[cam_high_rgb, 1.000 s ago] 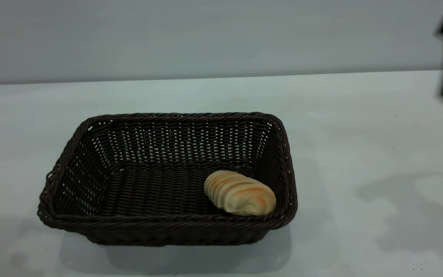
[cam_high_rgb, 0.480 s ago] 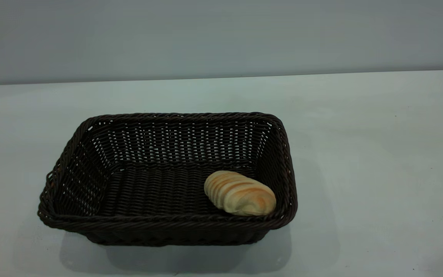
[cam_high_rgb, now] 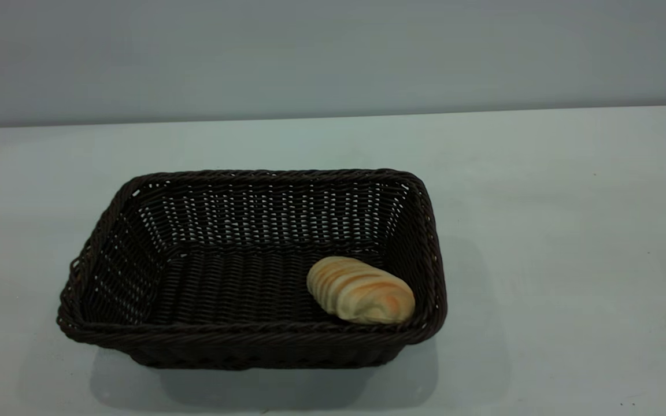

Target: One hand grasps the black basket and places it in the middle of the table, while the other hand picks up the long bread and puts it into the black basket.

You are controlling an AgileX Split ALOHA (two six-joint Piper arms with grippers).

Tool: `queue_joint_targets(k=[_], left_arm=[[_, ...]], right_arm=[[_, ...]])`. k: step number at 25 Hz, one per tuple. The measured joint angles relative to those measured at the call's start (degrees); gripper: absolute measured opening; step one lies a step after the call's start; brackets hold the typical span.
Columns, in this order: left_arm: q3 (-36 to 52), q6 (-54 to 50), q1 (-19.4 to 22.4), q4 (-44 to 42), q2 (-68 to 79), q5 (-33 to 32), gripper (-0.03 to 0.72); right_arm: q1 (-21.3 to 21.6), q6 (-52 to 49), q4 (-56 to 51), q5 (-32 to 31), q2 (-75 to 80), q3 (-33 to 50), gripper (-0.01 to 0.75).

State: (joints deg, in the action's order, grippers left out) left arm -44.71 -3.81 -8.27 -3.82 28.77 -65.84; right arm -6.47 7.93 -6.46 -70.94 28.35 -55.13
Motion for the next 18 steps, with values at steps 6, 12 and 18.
queue_joint_targets(k=[6, 12, 18], left_arm=[[5.0, 0.0, 0.0, 1.4, -9.9, 0.5, 0.488], [8.7, 0.0, 0.0, 1.5, -16.4, 0.7, 0.488], [12.3, 0.0, 0.0, 1.5, -17.2, 0.7, 0.488]], right_arm=[[0.0, -0.6, -0.1, 0.0, -10.7, 10.3, 0.379], [0.0, -0.6, 1.3, 3.8, -17.9, 20.6, 0.379], [0.0, -0.6, 2.5, 6.1, -20.8, 26.9, 0.379]])
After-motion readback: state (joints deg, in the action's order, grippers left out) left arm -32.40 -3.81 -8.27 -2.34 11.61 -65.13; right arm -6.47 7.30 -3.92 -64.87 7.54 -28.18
